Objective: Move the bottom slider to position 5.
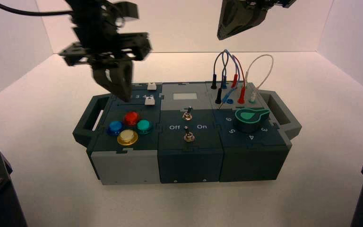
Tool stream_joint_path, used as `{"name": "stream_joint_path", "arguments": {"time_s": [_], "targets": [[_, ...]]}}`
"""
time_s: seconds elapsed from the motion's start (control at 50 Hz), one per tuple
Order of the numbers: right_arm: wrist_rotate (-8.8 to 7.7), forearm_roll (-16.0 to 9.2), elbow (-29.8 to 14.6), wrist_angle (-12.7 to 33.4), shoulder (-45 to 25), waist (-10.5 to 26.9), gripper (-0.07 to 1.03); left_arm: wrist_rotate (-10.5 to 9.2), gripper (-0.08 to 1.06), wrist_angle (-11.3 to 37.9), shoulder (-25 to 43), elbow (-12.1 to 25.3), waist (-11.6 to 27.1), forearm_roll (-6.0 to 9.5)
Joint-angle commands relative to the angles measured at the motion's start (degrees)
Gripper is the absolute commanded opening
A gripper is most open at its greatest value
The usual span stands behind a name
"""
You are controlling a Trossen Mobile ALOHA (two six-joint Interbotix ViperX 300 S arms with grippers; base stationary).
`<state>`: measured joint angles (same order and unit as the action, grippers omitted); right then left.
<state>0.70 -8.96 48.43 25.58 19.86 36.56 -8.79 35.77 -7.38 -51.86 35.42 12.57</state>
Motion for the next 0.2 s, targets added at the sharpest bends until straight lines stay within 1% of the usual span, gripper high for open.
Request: {"name": "stream_joint_path", "arguments": {"time_s": [0.02,0.2], "targets": [[-0.09,0.4,-1.7,-0.1,0.5,-0.5,-0.02,0.26,-0.03,0.4,-3.9,-0.9,-2.0,-1.49],[-0.09,1.1,-1.7,-0.1,-0.1,-0.9,-0.02,0.79,-0.03,1.2,-5.7,-1.1,-2.4,-1.76]]}}
